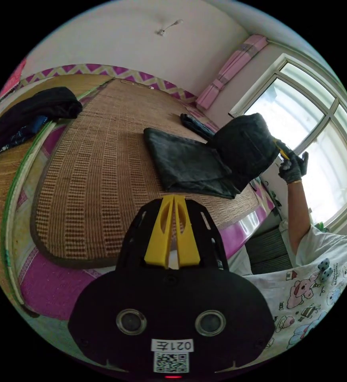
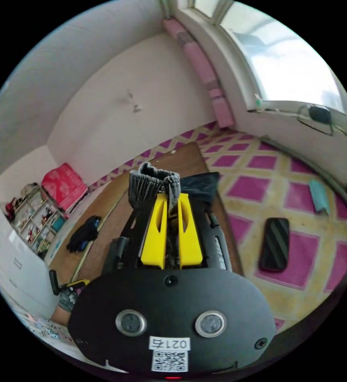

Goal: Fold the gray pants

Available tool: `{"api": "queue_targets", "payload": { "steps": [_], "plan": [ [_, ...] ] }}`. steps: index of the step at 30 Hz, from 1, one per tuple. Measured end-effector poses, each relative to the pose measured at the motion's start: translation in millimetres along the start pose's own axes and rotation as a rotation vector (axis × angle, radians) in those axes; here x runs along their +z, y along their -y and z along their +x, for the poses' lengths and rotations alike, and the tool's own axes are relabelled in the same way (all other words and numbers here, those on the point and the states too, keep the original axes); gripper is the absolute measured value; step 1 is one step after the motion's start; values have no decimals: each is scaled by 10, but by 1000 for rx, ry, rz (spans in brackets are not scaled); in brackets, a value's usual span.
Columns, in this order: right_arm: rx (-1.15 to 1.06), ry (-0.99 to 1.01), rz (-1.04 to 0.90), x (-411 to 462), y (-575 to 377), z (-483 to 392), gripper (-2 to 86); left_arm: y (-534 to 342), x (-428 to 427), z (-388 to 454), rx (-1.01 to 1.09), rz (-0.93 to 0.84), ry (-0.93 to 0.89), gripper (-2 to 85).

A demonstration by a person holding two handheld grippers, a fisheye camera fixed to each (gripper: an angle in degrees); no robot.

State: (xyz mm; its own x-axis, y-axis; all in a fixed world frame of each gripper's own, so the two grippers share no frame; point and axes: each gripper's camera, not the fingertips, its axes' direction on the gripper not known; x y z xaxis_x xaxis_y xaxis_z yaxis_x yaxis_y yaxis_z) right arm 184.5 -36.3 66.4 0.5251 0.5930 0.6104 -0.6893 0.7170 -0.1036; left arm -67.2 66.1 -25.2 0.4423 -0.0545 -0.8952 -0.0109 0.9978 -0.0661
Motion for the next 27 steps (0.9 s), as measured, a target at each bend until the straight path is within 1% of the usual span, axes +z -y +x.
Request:
{"api": "queue_targets", "payload": {
  "steps": [2,3,5,7,9,11,12,13,14,15,16,17,19,20,22,23,25,27],
  "plan": [
    [137,-12,-16,78,-142,883,48,41,143,81,7,-18,-13,-10],
    [161,-26,-34,137,-193,1071,48,70,239,142,16,-31,-21,-10],
    [307,-79,-189,489,-485,1832,54,118,372,240,35,-52,-25,-10],
    [409,-121,-278,600,-701,2207,62,168,481,344,60,-72,-18,-10],
    [374,-199,-177,389,-749,2167,70,231,554,476,97,-79,-12,-10],
    [190,-339,-59,153,-695,1711,67,280,597,585,133,-72,-18,-9],
    [127,-349,-42,136,-680,1559,65,321,640,672,167,-65,-22,-9],
    [-1,-333,-44,176,-655,1255,59,343,668,723,188,-60,-23,-9],
    [-118,-269,-82,293,-643,977,54,394,744,832,229,-57,-26,-8],
    [-170,-226,-112,375,-644,851,52,451,847,945,261,-68,-35,-6],
    [-249,-161,-193,577,-660,636,48,481,905,1009,279,-74,-46,-5],
    [-308,-139,-268,801,-702,459,44,538,1030,1146,318,-82,-66,-1],
    [-367,-177,-369,1141,-797,314,23,620,1233,1352,365,-98,-61,10],
    [-378,-222,-454,1379,-878,324,14,672,1360,1480,390,-103,-45,22],
    [-397,-278,-552,1666,-1047,403,3,755,1540,1671,422,-107,-7,45],
    [-402,-274,-494,1649,-1095,416,-1,809,1655,1791,445,-113,-4,55],
    [-413,-290,-494,1685,-1106,396,-4,891,1820,1951,468,-130,9,67],
    [-382,-279,-489,1700,-1105,437,-5,970,2032,2146,529,-150,70,79]
  ]
}}
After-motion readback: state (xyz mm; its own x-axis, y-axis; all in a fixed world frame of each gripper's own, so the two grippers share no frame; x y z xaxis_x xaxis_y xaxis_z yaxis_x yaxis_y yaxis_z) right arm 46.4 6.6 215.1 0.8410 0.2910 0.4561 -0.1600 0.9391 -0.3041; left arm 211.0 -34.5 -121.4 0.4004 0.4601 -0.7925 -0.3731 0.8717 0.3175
